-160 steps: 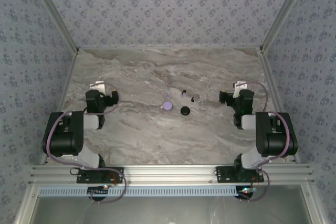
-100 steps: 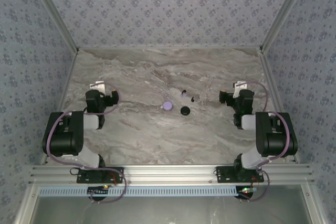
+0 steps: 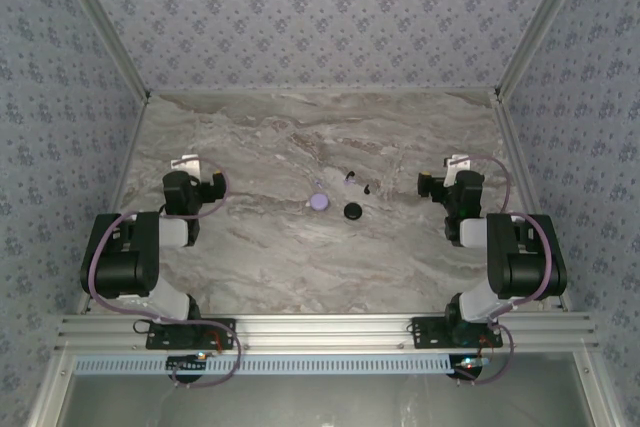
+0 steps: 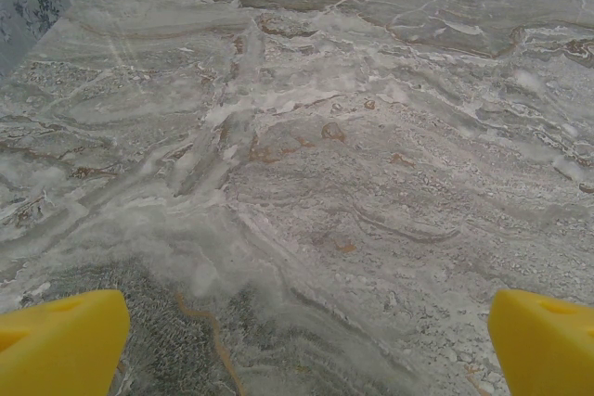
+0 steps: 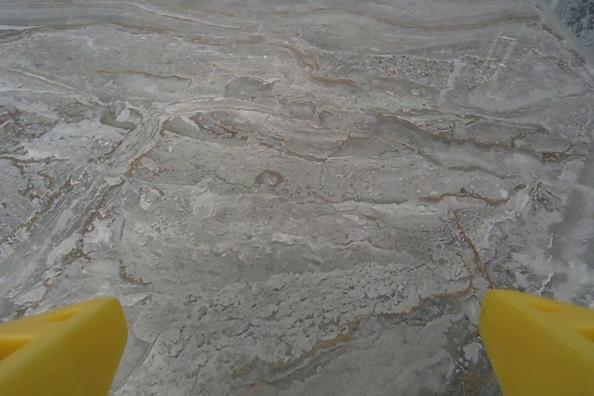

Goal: Insert wireless bluetooth earbuds into charging case

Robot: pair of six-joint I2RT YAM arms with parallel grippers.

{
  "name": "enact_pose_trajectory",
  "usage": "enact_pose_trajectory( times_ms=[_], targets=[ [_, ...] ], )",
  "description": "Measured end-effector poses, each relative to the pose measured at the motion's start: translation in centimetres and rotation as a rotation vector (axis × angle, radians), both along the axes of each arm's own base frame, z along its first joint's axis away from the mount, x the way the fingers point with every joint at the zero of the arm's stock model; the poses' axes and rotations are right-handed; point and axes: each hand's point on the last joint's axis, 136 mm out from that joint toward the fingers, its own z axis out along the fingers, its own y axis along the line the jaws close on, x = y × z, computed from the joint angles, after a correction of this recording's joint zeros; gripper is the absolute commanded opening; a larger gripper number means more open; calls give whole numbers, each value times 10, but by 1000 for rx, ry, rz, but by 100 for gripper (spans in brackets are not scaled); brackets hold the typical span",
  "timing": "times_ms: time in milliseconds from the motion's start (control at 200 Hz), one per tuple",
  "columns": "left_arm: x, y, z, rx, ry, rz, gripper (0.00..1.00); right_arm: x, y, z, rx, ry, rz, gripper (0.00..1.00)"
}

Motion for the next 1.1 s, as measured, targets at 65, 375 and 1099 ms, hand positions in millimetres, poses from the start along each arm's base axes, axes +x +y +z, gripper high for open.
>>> enact_pose_trajectory(
  times_ms=[65, 375, 1099],
  targets=[
    [0, 0, 0, 0, 0, 0, 99, 0, 0, 0, 0, 0, 0, 100],
    [-8, 7, 23, 7, -21, 40, 99, -3, -7, 23, 13, 35, -60, 100],
    [-72, -56, 72, -329, 207, 4, 99, -45, 75, 40, 224, 428, 137, 100]
  ],
)
